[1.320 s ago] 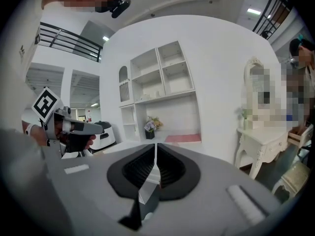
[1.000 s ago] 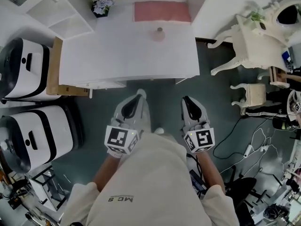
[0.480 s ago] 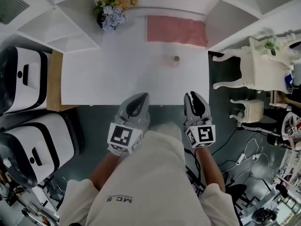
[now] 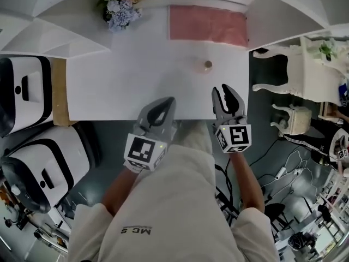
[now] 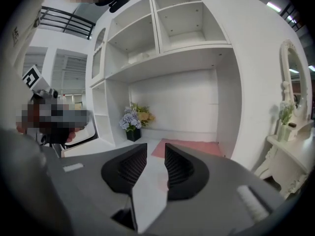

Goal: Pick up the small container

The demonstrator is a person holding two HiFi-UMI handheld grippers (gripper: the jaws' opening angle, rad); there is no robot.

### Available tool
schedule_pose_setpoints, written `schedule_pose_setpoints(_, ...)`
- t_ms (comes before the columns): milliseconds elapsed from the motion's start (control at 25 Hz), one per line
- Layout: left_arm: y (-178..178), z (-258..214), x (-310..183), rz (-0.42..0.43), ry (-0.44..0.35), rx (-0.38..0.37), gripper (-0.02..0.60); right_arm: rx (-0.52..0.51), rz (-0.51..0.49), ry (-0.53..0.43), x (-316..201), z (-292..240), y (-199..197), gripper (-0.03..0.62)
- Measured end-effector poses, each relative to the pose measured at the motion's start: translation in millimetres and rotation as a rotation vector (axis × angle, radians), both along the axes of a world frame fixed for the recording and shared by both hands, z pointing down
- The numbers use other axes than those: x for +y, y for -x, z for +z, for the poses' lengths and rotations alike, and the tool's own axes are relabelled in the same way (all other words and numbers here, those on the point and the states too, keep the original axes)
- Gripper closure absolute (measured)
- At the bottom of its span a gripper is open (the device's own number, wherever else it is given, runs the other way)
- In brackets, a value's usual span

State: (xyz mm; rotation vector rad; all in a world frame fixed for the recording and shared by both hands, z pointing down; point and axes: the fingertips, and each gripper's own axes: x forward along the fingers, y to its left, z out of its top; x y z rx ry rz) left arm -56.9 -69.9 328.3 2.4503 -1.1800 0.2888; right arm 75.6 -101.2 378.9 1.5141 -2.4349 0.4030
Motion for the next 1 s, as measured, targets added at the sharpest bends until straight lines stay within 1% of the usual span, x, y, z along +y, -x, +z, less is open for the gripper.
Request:
schedule_pose_setpoints(160, -7, 14, -18, -0.005, 0.013, -0.018, 0.580, 0.003, -0.018, 0.028, -22, 24, -5, 0.476)
schedule_pose_setpoints(320, -13, 37, -38, -0.018, 0.037, -0.039, 0.580, -0.003, -0.024, 0.039, -45, 47, -12, 0.476)
schedule_pose_setpoints(360, -14, 43, -41, -0.020, 0.045, -0.044, 0.580, -0.003, -0.025, 0.044, -48, 54, -12, 0.470)
schedule_pose_setpoints(400, -15, 49, -44, -0.021, 0.050, -0.050, 0.580, -0.002, -0.027, 0.047, -52, 60, -12, 0.449)
schedule_pose_setpoints(520, -17, 65, -52, -0.031, 0.071, -0.061, 0.580, 0.000, -0.039, 0.047, -64, 80, -9, 0.443)
schedule_pose_setpoints(600, -20, 73, -55, -0.040, 0.084, -0.063, 0.580, 0.005, -0.046, 0.047, -67, 92, -8, 0.437)
schedule_pose_setpoints(720, -23, 88, -56, -0.025, 0.089, -0.090, 0.580, 0.003, -0.047, 0.055, -73, 111, -9, 0.425)
schedule_pose_setpoints(1000, -26, 106, -60, -0.039, 0.116, -0.090, 0.580, 0.010, -0.040, 0.061, -86, 143, -8, 0.413)
